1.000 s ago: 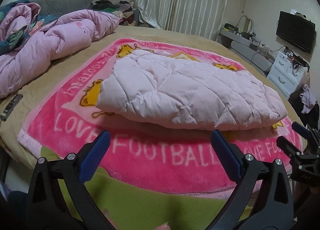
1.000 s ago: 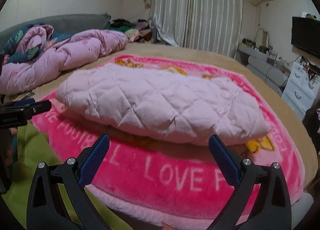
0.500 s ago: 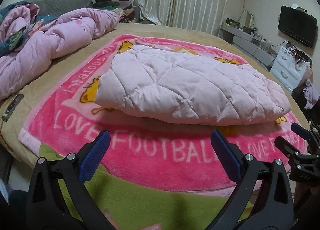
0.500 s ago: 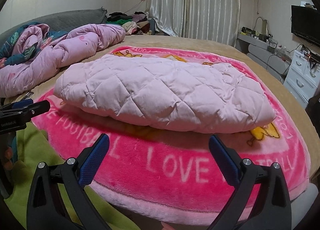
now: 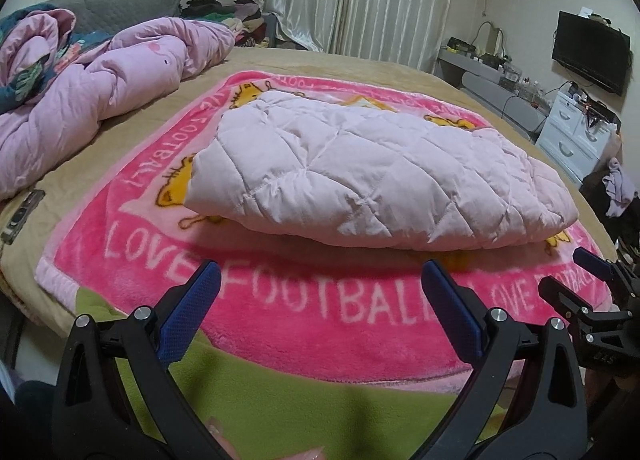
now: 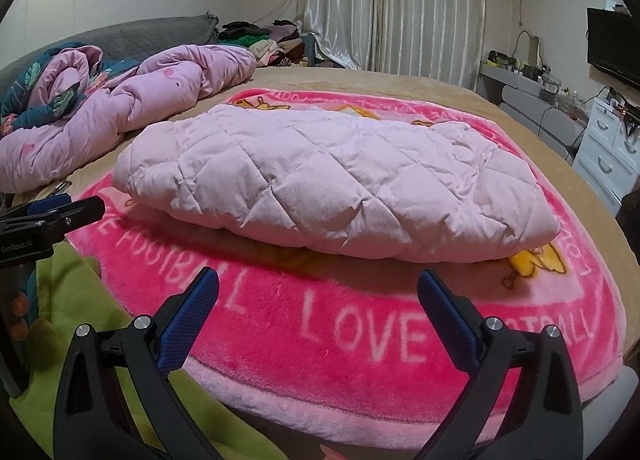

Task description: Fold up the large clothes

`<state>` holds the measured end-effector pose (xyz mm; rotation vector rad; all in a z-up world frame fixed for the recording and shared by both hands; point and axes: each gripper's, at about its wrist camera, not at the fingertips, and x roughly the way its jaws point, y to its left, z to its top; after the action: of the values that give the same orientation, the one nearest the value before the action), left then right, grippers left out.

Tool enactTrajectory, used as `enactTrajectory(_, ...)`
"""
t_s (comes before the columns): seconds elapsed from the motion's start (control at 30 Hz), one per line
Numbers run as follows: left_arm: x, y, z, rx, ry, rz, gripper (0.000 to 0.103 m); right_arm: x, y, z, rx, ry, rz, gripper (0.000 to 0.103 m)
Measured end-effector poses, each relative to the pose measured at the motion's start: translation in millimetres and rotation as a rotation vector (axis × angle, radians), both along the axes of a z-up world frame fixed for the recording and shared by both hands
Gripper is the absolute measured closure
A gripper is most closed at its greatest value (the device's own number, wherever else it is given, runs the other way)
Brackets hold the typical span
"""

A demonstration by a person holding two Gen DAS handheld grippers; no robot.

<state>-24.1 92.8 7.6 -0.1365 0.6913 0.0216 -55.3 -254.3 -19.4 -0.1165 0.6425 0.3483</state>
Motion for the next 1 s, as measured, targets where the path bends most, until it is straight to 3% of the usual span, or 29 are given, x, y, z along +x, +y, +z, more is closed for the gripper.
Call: enactTrajectory(1.0,0.5,2.8,-0.3,0.026,0.006,0.023,0.009,1.9,2.7,0.2,-0.009,0.004,0.005,0.004)
